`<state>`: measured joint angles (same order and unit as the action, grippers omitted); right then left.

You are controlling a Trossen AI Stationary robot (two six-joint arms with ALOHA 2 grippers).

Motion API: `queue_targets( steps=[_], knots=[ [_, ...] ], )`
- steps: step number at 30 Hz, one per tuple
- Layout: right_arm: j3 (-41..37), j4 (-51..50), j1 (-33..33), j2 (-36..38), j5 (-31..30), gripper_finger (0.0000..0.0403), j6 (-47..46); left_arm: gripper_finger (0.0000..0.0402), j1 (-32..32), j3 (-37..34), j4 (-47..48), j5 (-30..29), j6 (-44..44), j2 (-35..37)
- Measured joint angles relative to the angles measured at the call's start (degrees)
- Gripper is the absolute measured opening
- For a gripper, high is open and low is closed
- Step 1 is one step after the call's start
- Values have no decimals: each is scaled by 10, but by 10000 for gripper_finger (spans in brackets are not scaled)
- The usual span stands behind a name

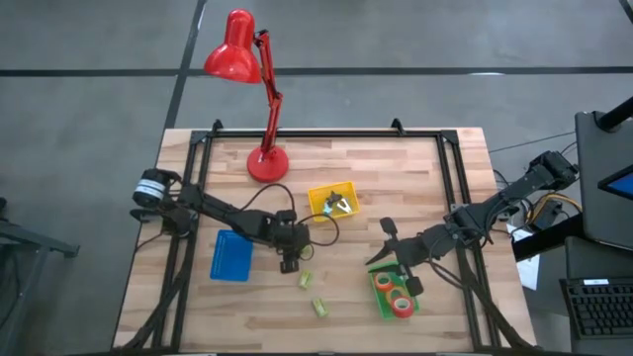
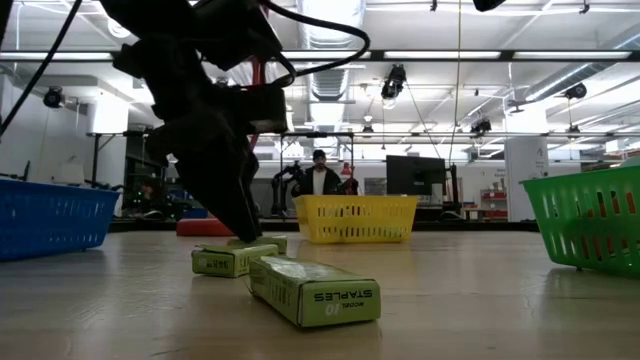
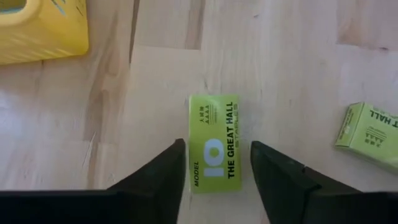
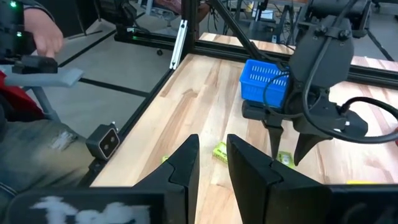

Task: Pick and place Stapler, Stapler remover, tape
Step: Put the top green staple pins into the blue bin

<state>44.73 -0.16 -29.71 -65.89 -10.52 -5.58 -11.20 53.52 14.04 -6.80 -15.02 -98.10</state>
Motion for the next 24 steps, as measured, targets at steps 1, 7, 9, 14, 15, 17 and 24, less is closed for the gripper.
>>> queue_targets(
  steps=[1,7,9,14,15,17,24],
  knots=[
    [0,0,0,0,0,79,0,189,-1,0,0,-5,0,0],
    [0,0,0,0,0,68,1,212,-2,-4,0,-27,-1,0],
    [0,0,0,0,0,66,2,211,-2,-6,-1,-32,0,-1],
    [0,0,0,0,0,64,0,211,-2,-15,-7,-65,1,-4],
    [-1,0,0,0,0,65,0,210,-2,-16,-10,-68,0,-4],
    [-1,0,0,0,0,66,-1,205,-2,-19,-12,-70,-1,-4],
    [-2,-1,0,0,0,59,3,147,-2,-36,-46,-67,-5,-7]
  ],
)
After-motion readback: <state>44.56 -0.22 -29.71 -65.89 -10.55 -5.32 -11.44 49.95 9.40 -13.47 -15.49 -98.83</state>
